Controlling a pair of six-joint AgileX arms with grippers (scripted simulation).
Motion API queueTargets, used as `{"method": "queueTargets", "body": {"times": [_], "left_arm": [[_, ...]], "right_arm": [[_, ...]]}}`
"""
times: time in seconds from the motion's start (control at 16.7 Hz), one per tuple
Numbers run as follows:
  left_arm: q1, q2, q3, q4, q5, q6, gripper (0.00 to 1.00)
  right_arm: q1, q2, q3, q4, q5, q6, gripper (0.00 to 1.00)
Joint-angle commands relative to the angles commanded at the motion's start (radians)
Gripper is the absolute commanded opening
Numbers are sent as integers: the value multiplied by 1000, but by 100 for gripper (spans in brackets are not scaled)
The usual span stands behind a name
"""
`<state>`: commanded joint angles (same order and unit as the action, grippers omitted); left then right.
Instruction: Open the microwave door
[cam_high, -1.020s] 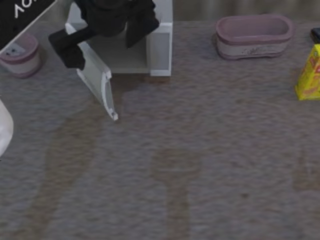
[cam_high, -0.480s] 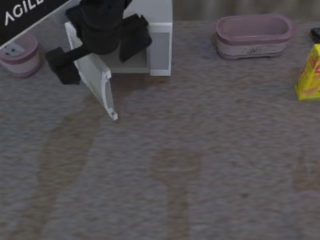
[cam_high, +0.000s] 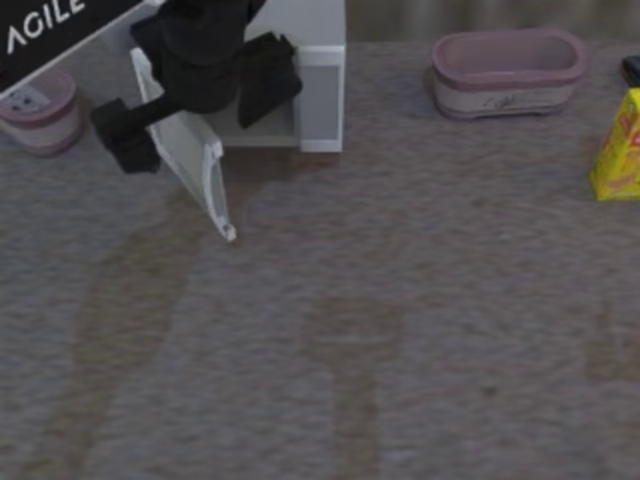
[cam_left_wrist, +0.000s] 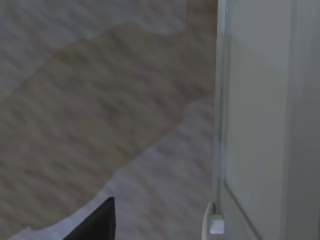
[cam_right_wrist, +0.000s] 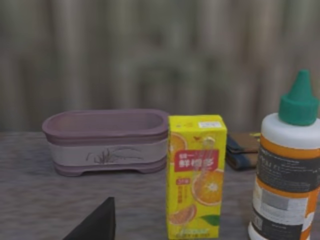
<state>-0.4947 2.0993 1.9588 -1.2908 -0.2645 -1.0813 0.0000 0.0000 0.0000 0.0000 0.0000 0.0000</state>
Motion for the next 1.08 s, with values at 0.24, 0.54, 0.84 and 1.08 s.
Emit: {"method": "queueTargets", "body": {"times": [0.24, 0.54, 0.84, 1.08], "left_arm": [[0, 0, 0, 0, 0, 0, 70], [0, 0, 0, 0, 0, 0, 32], [0, 0, 0, 0, 0, 0, 0], [0, 0, 0, 0, 0, 0, 0]], "right_arm": [[0, 0, 0, 0, 0, 0, 100], [0, 0, 0, 0, 0, 0, 100], [0, 0, 0, 0, 0, 0, 100], [0, 0, 0, 0, 0, 0, 100]]}}
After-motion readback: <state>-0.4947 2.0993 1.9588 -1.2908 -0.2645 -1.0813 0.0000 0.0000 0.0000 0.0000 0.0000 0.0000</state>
